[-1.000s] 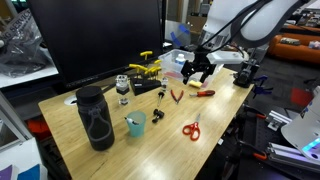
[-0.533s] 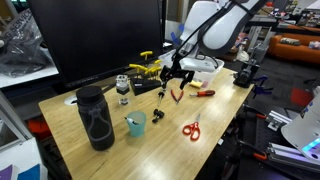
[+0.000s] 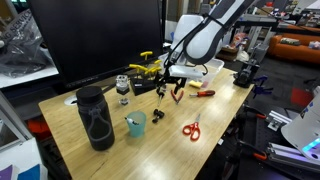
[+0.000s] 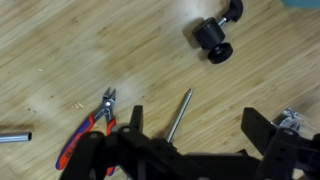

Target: Put the black and silver object in the storage box

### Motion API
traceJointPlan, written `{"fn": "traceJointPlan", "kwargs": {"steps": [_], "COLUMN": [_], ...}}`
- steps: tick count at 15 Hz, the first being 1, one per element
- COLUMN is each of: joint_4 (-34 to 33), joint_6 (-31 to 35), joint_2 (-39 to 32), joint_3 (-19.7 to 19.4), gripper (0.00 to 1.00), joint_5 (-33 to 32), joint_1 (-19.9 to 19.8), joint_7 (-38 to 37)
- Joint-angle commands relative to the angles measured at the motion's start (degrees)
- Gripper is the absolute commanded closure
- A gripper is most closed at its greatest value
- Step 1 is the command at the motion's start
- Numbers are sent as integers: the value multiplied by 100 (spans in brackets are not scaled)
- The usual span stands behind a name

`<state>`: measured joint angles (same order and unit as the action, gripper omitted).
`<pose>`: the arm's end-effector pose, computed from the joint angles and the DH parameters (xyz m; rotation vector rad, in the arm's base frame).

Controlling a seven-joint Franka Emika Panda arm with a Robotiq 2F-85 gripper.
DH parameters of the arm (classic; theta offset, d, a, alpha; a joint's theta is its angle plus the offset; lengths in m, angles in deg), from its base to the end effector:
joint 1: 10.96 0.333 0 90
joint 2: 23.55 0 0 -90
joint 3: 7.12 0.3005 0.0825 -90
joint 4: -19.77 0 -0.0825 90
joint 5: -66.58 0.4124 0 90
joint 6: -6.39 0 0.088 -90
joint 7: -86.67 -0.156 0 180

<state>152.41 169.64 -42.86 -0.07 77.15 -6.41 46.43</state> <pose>0.5498 0.1100 0.1293 -2.7810 0.9873 -0.1894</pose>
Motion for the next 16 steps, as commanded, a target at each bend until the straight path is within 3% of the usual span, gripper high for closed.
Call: {"fn": "traceJointPlan", "kwargs": {"steps": [1, 8, 16], "joint_4": [-17, -404, -795], "joint_6": [62, 600, 638], "joint_2": [-23, -638, -1159], "joint_3": [-187, -265, -657], "gripper": [0, 0, 0], "joint_5": [210, 983, 953], "joint_1": [191, 197, 493], "joint_7": [67, -146, -614]}}
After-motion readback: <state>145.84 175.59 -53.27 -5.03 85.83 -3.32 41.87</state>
